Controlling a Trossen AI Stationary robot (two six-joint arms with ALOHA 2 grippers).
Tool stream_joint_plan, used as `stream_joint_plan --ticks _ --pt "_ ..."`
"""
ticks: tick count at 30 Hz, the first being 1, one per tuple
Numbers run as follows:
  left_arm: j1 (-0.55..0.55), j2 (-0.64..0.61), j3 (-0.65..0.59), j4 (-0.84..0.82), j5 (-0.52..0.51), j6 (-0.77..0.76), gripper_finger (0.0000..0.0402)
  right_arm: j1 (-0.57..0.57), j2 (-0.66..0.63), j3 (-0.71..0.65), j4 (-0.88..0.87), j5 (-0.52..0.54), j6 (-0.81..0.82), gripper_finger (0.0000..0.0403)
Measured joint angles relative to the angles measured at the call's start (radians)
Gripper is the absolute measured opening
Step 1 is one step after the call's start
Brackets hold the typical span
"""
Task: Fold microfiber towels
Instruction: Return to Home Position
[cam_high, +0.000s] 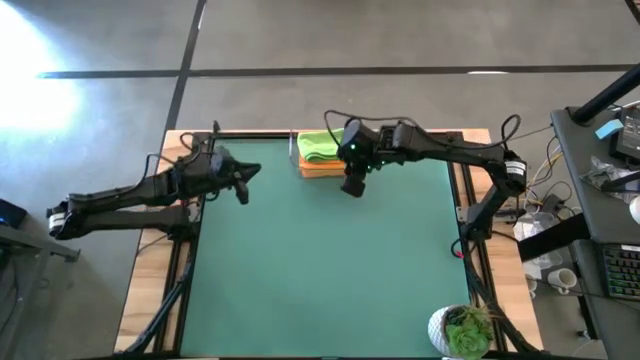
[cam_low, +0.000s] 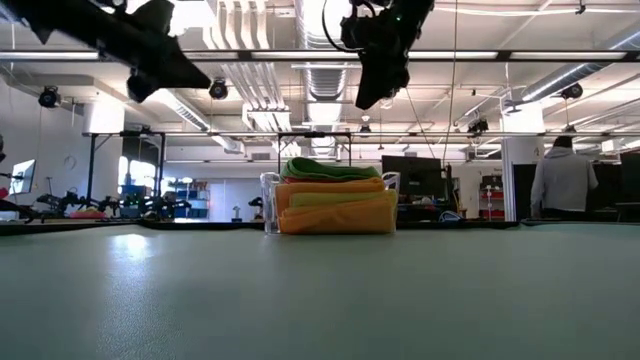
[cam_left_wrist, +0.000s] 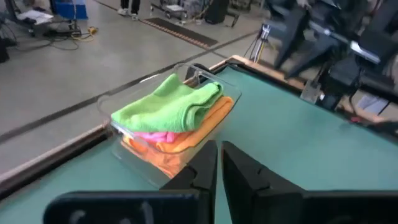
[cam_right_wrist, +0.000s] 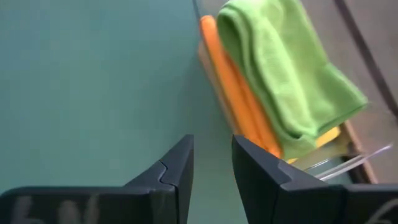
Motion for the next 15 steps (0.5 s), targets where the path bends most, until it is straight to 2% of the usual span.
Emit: stream_joint_plan --ticks 6,8,12,15 --pt "-0.008 -0.135 -0.167 0.128 0.007 -0.068 0.0002 0.042 -0.003 -0.010 0.015 0.000 0.074 0.0102" --pt "-0.008 -0.165 -0.213 0.163 0.038 -0.094 0.0001 0.044 -0.003 -0.010 0.046 0.000 0.105 0.0101" --pt "-0.020 -0.222 -0.270 0.165 0.103 -0.120 0.0000 0.044 -0.020 -0.010 0.085 0.001 0.121 0.0098" --pt "-0.038 -0.279 -0.297 0.166 0.108 -0.122 0.0000 0.044 -0.041 0.004 0.081 0.001 0.110 0.0098"
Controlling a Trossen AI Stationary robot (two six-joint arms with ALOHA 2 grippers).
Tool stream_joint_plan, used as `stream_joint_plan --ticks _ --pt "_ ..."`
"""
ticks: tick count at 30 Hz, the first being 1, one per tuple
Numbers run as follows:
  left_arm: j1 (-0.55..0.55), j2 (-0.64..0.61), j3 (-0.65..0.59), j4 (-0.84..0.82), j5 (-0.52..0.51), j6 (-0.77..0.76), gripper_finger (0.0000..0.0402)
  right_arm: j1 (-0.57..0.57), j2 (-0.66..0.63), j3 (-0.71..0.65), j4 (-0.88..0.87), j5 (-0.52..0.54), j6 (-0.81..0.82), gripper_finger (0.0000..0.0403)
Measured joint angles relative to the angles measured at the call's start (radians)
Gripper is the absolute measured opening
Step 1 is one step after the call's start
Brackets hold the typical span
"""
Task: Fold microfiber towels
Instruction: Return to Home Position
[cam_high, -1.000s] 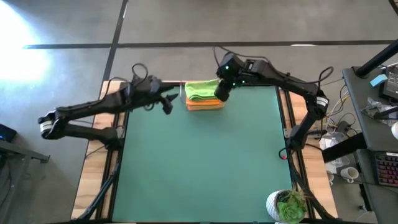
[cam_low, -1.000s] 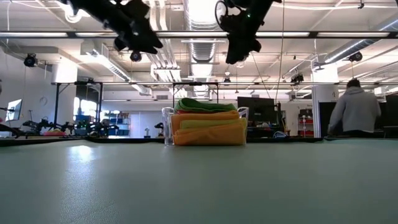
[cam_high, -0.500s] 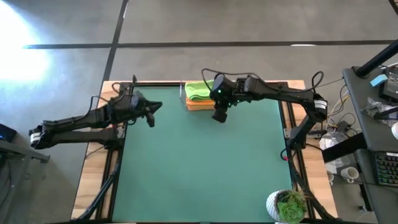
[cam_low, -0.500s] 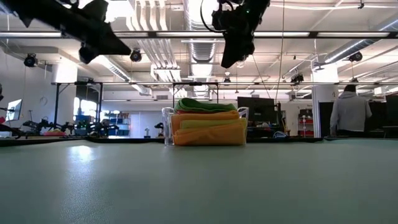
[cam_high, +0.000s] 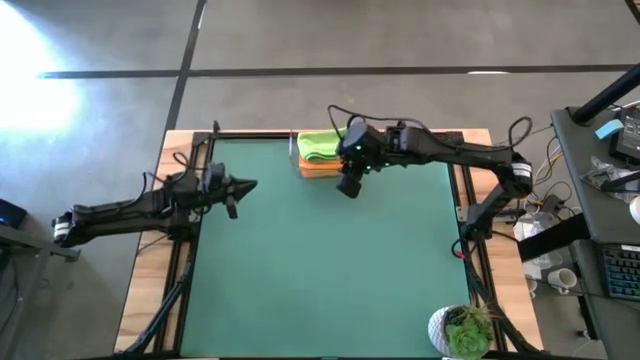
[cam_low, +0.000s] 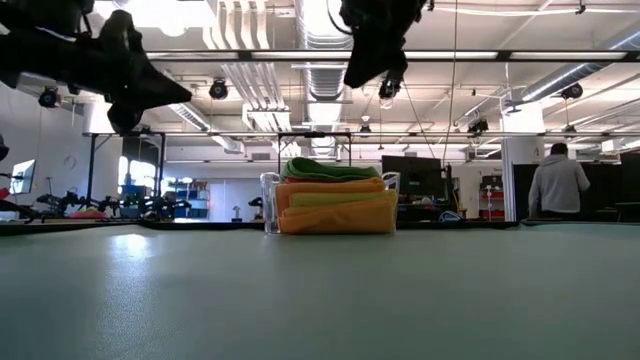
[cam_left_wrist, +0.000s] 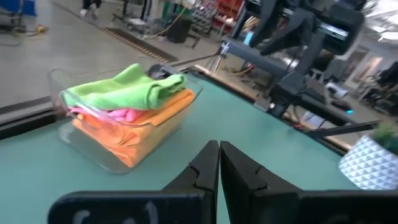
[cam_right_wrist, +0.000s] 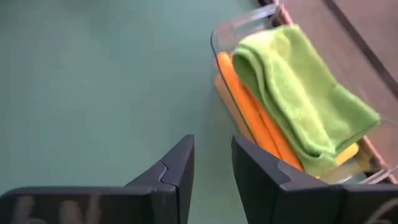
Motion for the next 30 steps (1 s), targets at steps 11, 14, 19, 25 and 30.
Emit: stream_joint_plan --ticks 11,14,19,25,30 --pt "-0.062 -0.208 -0.095 0.011 0.061 -0.050 0.0000 0.000 -0.338 -0.056 -0.057 0.009 -0.023 0.0093" --pt "-0.061 -0.259 -0.138 0.039 0.061 -0.061 0.0000 0.002 -0.465 -0.138 0.006 0.010 0.008 0.0093" --pt "-0.061 -0.326 -0.190 0.051 0.060 -0.077 0.0000 0.030 -0.665 -0.392 0.195 0.011 0.089 0.0095" --pt "-0.061 -0.296 -0.235 0.046 0.060 -0.105 0.0000 0.084 -0.849 -0.743 0.480 0.008 0.177 0.0088" --pt "-0.061 -0.278 -0.236 0.050 0.060 -0.102 0.0000 0.136 -0.937 -0.968 0.680 0.006 0.246 0.0082"
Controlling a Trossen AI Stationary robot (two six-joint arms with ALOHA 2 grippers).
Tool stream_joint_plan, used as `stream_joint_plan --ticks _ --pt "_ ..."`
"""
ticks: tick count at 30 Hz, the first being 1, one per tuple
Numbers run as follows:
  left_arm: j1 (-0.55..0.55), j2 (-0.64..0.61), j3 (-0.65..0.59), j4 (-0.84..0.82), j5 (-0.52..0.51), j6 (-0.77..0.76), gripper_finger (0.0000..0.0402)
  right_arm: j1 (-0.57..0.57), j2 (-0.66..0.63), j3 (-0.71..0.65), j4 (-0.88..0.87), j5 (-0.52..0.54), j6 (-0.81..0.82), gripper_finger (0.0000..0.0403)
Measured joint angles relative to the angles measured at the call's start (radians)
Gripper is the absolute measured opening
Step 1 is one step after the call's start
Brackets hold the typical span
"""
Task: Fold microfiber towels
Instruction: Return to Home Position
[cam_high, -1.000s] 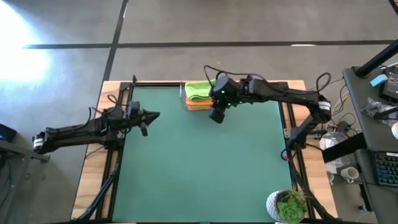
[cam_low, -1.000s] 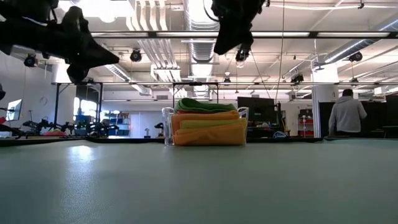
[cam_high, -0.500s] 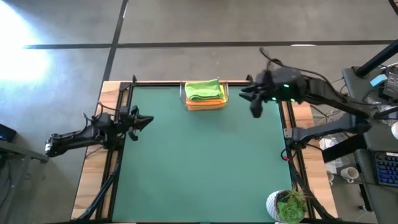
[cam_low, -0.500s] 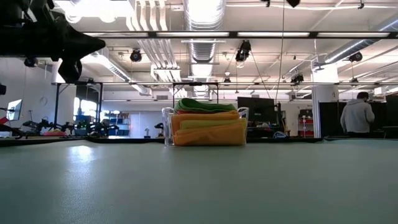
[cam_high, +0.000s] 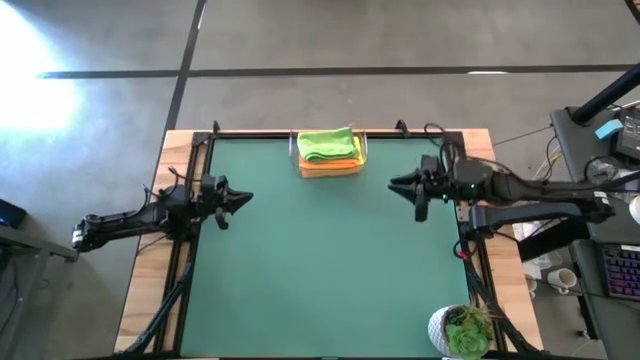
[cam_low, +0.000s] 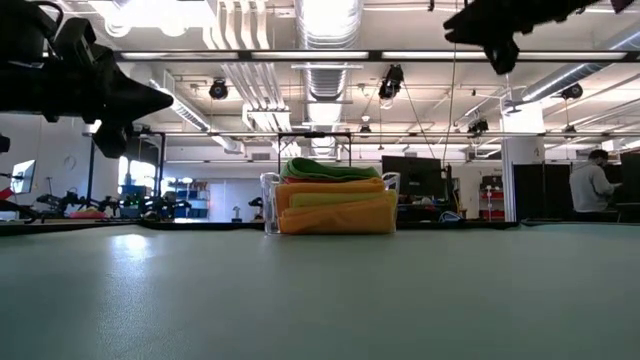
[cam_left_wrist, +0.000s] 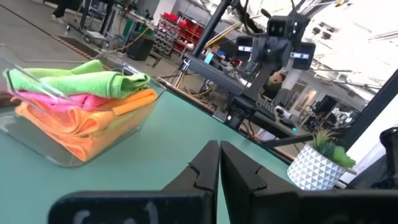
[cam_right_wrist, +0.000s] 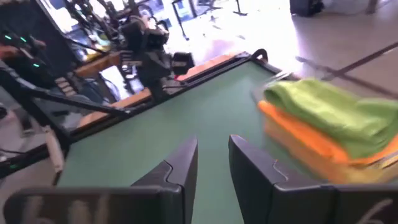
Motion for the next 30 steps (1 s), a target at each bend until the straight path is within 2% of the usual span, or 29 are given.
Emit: stream_joint_plan --ticks 7,14,25,30 --pt "0.000 -0.004 0.000 -0.005 -0.003 0.001 0.0000 0.063 -0.109 -0.226 0.173 0.001 0.062 0.0084" --pt "0.000 -0.013 0.000 -0.005 -0.003 0.001 0.0000 0.075 -0.256 -0.395 0.340 0.002 0.073 0.0078" --pt "0.000 -0.010 0.000 -0.005 -0.004 0.002 0.0000 0.075 -0.410 -0.591 0.413 0.004 0.134 0.0076" --pt "0.000 -0.011 0.000 -0.005 -0.012 0.015 0.0000 0.075 -0.525 -0.652 0.413 -0.033 0.115 0.0071"
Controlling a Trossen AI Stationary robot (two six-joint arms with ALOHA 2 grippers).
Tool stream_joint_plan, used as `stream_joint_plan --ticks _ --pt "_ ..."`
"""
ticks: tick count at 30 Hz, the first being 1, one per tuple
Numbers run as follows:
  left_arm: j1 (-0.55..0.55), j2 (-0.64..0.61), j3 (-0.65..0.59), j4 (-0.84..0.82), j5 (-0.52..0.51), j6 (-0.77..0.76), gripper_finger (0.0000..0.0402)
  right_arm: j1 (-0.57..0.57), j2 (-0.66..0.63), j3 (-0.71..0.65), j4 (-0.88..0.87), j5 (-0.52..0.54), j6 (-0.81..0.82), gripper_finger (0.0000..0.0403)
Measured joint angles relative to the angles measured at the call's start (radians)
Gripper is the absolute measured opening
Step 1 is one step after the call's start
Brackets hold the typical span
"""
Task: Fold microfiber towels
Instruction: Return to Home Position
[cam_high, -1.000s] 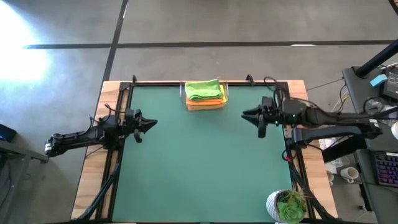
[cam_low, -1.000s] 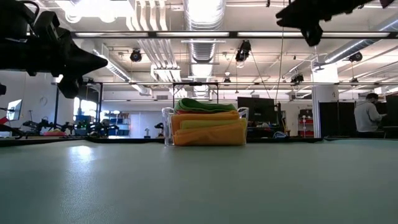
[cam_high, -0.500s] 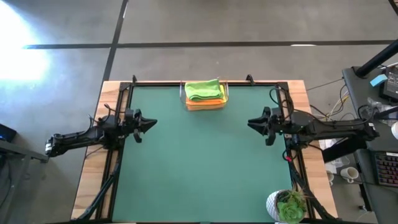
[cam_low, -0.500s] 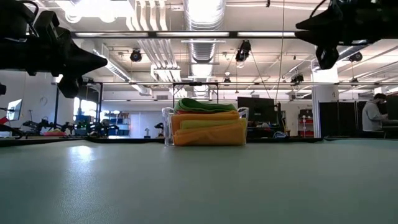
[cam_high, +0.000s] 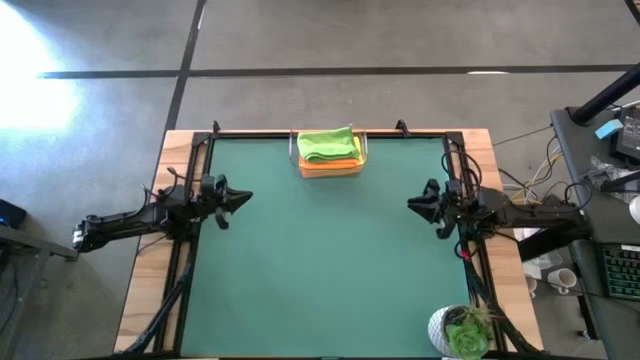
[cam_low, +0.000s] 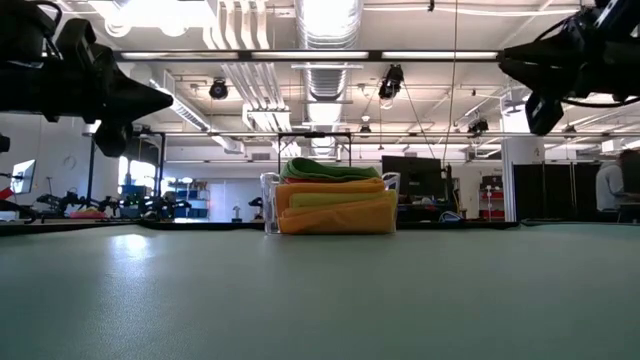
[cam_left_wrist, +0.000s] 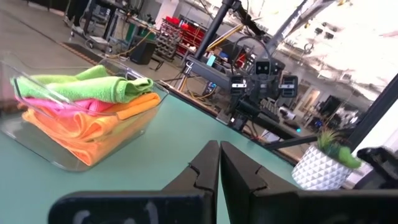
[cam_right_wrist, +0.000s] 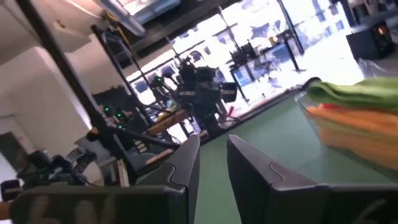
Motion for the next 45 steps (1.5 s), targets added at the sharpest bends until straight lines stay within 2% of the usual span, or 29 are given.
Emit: stream_joint_plan --ticks 5,9,45 --pt "0.000 0.001 0.000 0.000 0.000 0.075 0.0000 0.000 -0.092 0.000 -0.069 -0.055 -0.097 0.0071" --pt "0.000 -0.001 0.000 0.001 -0.001 0.068 0.0000 0.000 -0.084 0.002 -0.082 -0.063 -0.144 0.0073" --pt "0.000 0.014 -0.001 -0.001 -0.001 0.066 0.0000 0.000 -0.071 0.007 -0.085 -0.063 -0.141 0.0076"
